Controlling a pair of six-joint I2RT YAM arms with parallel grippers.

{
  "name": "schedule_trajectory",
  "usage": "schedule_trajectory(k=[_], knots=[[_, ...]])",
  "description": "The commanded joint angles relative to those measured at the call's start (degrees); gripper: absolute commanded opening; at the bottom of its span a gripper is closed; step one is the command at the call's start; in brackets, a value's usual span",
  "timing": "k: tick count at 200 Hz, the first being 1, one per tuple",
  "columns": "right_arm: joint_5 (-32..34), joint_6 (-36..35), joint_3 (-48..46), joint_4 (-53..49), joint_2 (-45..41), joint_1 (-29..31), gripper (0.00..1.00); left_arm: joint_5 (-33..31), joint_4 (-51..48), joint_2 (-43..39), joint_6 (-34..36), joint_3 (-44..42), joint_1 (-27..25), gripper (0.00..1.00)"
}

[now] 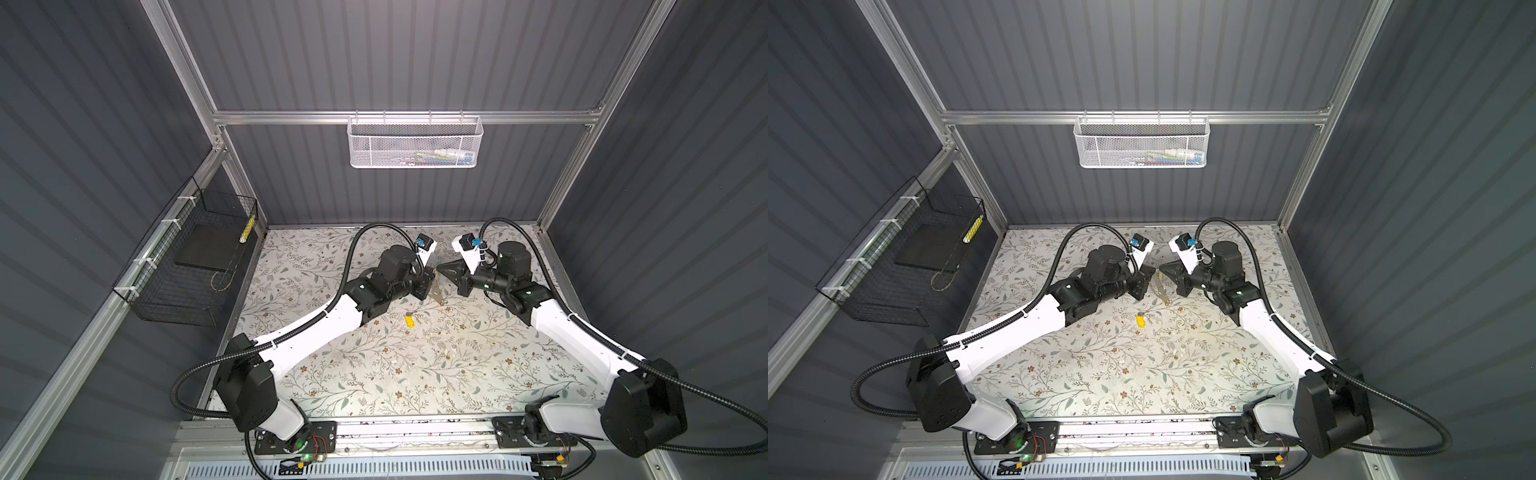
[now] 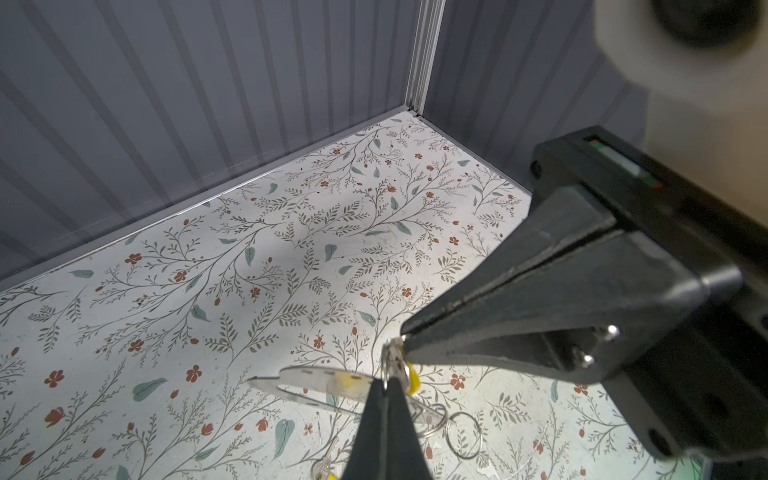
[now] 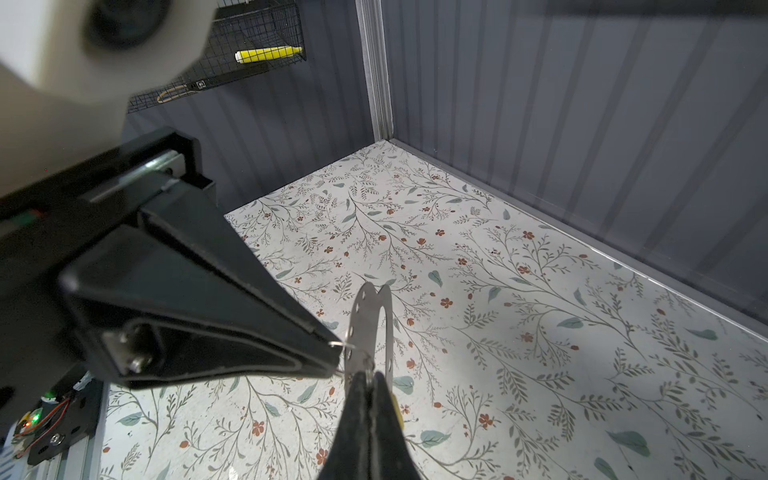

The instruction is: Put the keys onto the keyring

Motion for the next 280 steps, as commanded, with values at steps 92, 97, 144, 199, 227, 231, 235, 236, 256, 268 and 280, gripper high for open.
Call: schedule_trajectory(k=[92, 97, 144, 199, 227, 231, 235, 236, 256, 268, 280], knots=[[3.2, 4.2, 3.5, -2.7, 3.2, -2.1, 0.0, 3.9, 7.4, -4.9, 2.7, -4.8, -1.0, 0.0], [3.2, 4.2, 3.6, -3.1, 3.3, -2.1, 0.0, 3.9, 7.9, -5.1, 2.8, -5.1, -1.0, 0.0], [1.3, 6.9, 4.4, -6.0, 3.7, -1.9, 0.0, 4.2, 13.1, -6.7, 4.5, -8.6, -1.4, 0.0], [2.2, 9.9, 4.3, -9.0, 3.2, -1.7, 0.0, 5.7, 18.6, -7.8, 6.5, -11.8, -2.0, 0.0], [3.5, 11.5, 4.5, -10.4, 3.3, -1.6, 0.0, 5.8, 21.5, -8.6, 7.4, -13.6, -2.3, 0.0], [3.7, 11.6, 4.6, -10.7, 3.3, -1.7, 0.0, 5.9, 21.9, -8.6, 7.7, -13.8, -2.3, 0.0], [3.9, 11.9, 4.7, -11.0, 3.4, -1.6, 0.0, 6.0, 22.3, -8.8, 7.8, -14.0, -2.4, 0.0], [4.0, 11.9, 4.8, -11.0, 3.5, -1.6, 0.0, 6.0, 22.4, -8.8, 7.9, -14.1, -2.5, 0.0], [4.8, 12.9, 5.1, -12.0, 3.7, -1.6, 0.0, 7.0, 24.6, -9.4, 8.6, -15.5, -2.7, 0.0], [5.1, 13.3, 5.2, -12.3, 3.7, -1.6, 0.0, 7.5, 25.8, -9.8, 8.9, -16.4, -2.9, 0.0], [5.1, 13.7, 5.1, -12.5, 3.6, -1.6, 0.0, 8.0, 26.6, -10.2, 9.2, -17.0, -2.9, 0.0]])
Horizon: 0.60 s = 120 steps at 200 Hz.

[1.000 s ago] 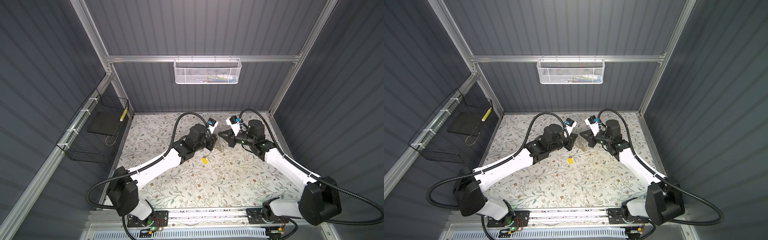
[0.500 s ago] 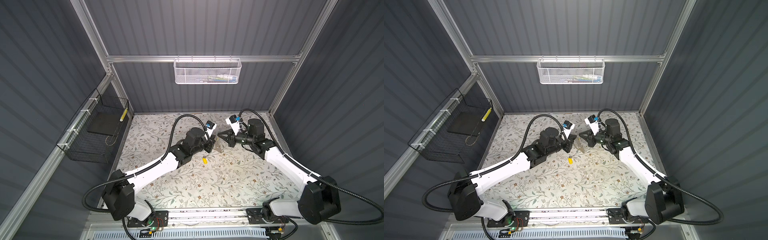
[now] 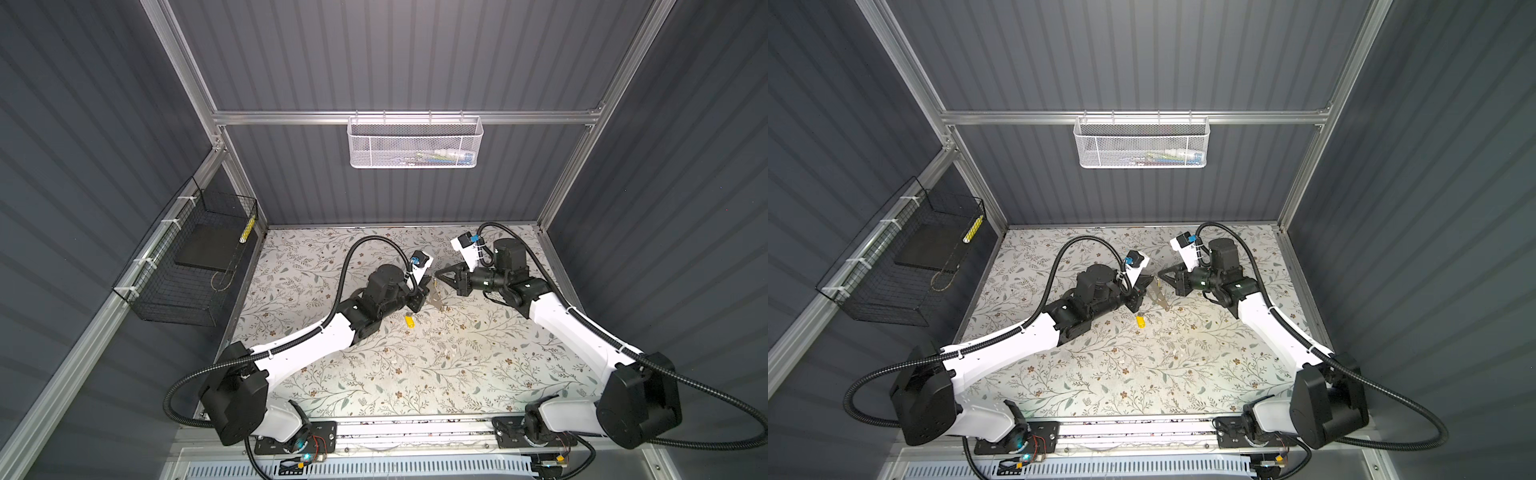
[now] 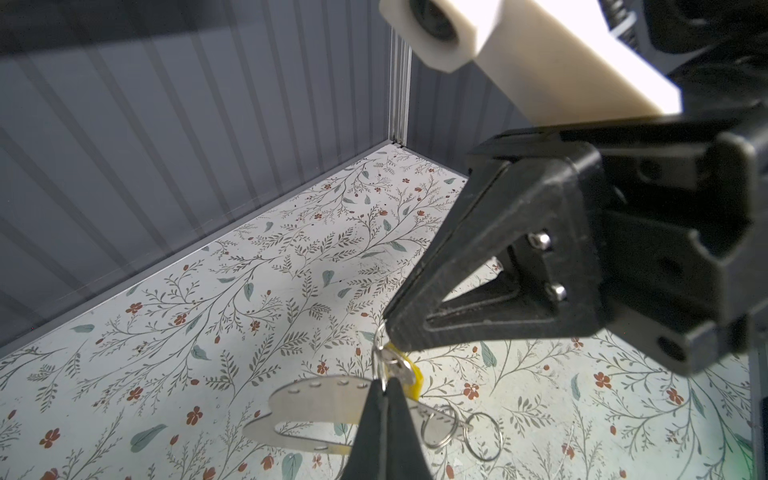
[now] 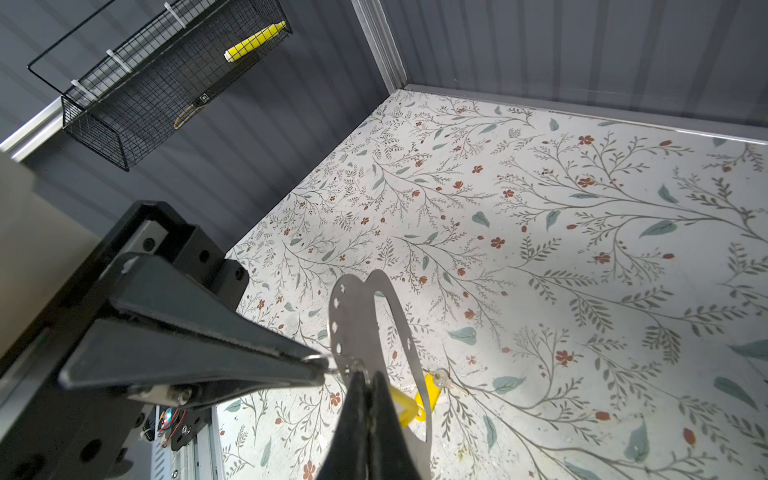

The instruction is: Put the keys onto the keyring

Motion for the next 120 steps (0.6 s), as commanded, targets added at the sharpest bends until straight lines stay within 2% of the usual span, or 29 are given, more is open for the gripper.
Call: schedule_trajectory(k=[1, 94, 120], knots=[[8.0, 1.6, 1.0, -1.7, 1.1, -1.3, 0.0, 6.3, 7.1, -4.3, 2.2, -0.7, -2.2, 0.0], [8.8, 3.7, 4.7, -8.3, 1.3, -1.0, 0.0, 9.0, 11.7, -6.2, 4.0, -4.3, -2.5, 0.0], [8.1, 4.9, 6.5, -10.9, 2.2, -1.0, 0.0, 9.8, 15.5, -7.1, 5.3, -6.7, -2.5, 0.0]])
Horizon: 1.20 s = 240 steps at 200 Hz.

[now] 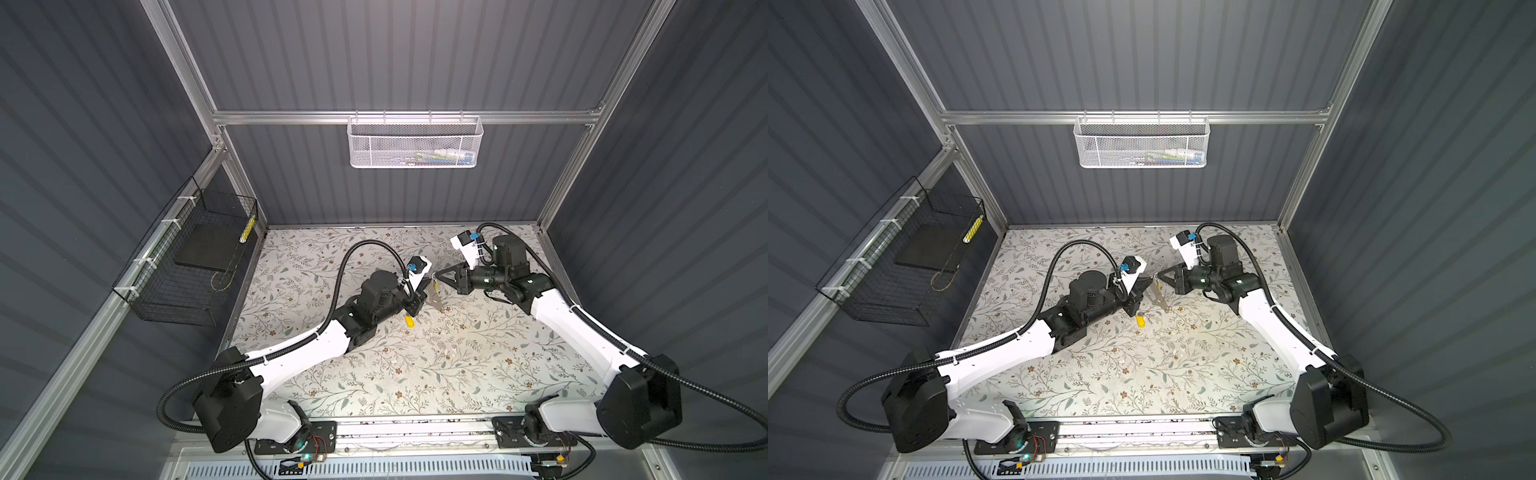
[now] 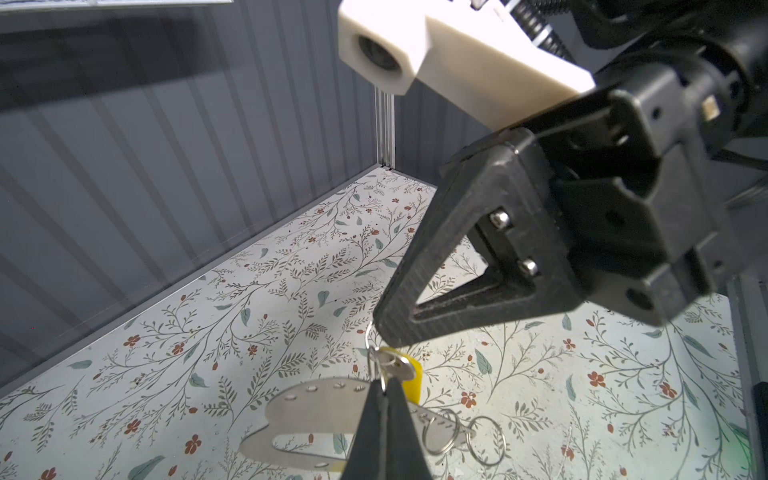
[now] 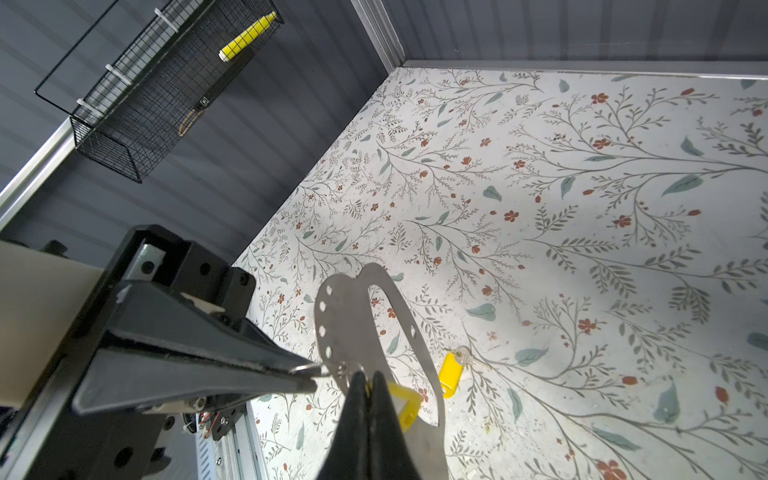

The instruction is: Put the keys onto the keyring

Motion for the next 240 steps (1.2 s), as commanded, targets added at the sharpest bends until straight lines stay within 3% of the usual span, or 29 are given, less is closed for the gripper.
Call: schedule_trajectory(k=[1, 80, 114, 193, 240], knots=[[8.1, 1.6, 2.1, -2.5, 2.2, -1.5, 0.0, 7.4, 8.7, -4.5, 2.6, -1.7, -2.5, 0.0], [5.6, 3.6, 3.6, -7.1, 3.6, -1.5, 0.0, 8.8, 26.7, -5.9, 10.0, -9.7, -2.4, 0.0], [4.5, 4.7, 3.3, -7.2, 3.4, -1.5, 0.0, 8.8, 29.8, -5.5, 13.0, -10.5, -2.4, 0.0], [1.2, 6.4, 2.6, -7.2, 3.2, -1.5, 0.0, 6.0, 42.6, -1.9, 15.0, -12.4, -2.4, 0.0], [0.8, 6.1, 2.8, -7.3, 2.3, -1.5, 0.0, 6.2, 44.4, 0.4, 14.9, -11.3, -2.5, 0.0]])
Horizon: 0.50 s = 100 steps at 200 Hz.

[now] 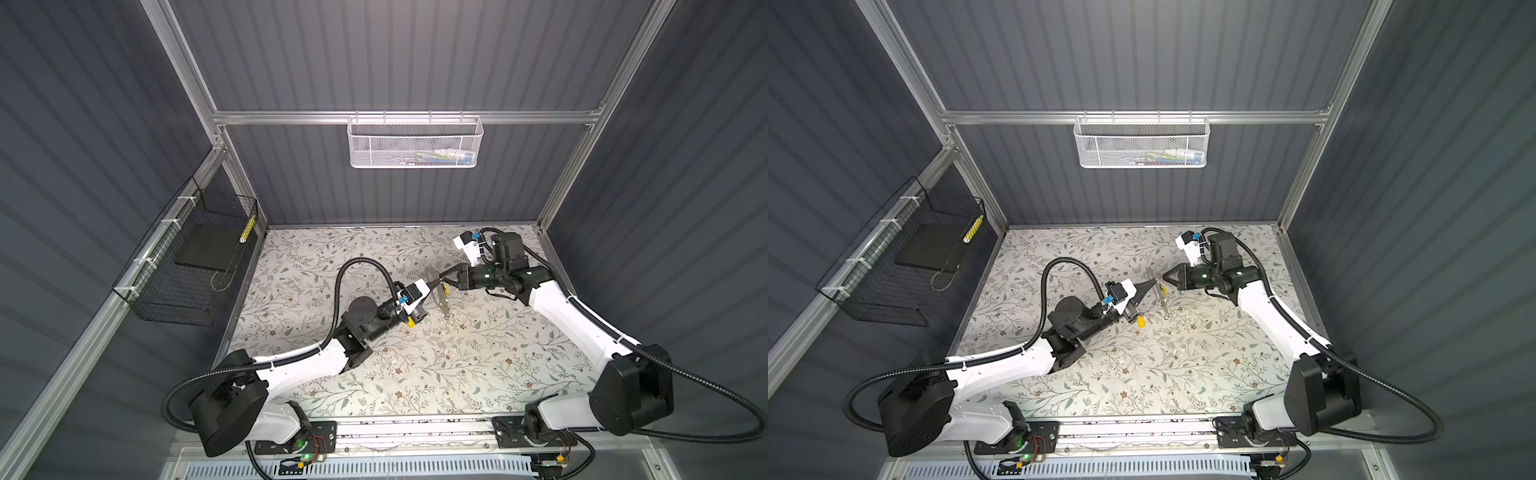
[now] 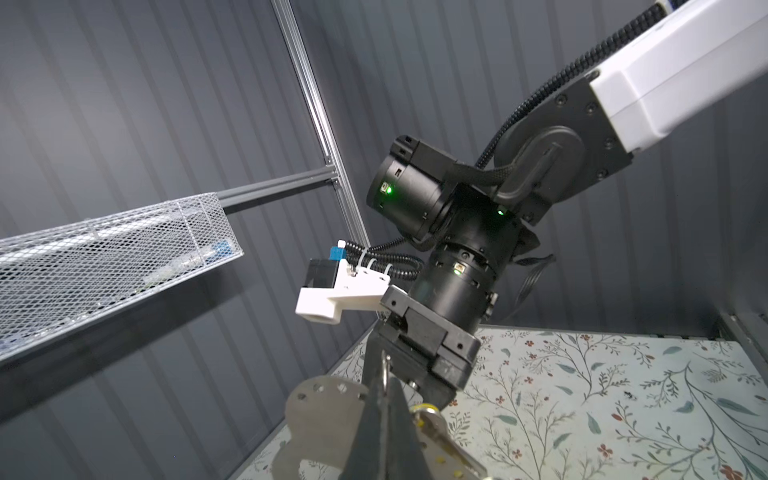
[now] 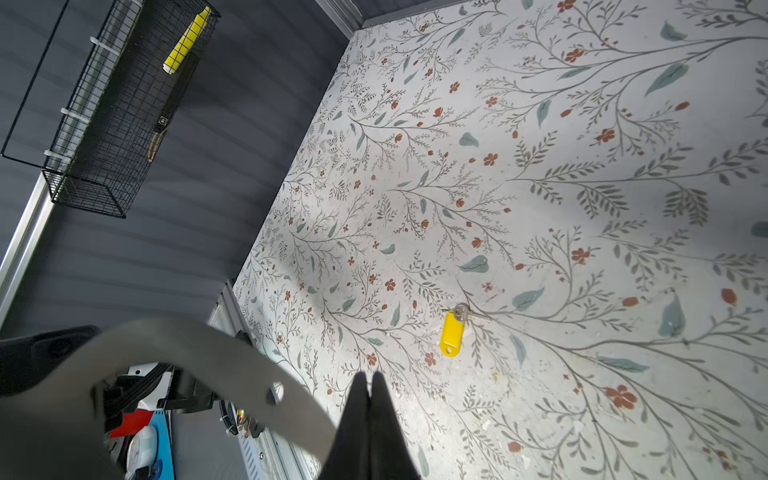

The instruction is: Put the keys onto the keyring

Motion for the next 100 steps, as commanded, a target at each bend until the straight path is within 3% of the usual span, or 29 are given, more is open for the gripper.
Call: schedule_trajectory(k=[1, 100], knots=[[0.7, 0.0, 0.0, -0.5, -1.2, 0.0, 0.0, 1.0, 5.1, 1.1, 0.9, 1.5, 0.0, 0.0], [3.9, -3.5, -1.9, 0.8, -8.4, -1.5, 0.0, 0.8, 1.9, 0.2, 0.1, 2.4, 0.0, 0.0]])
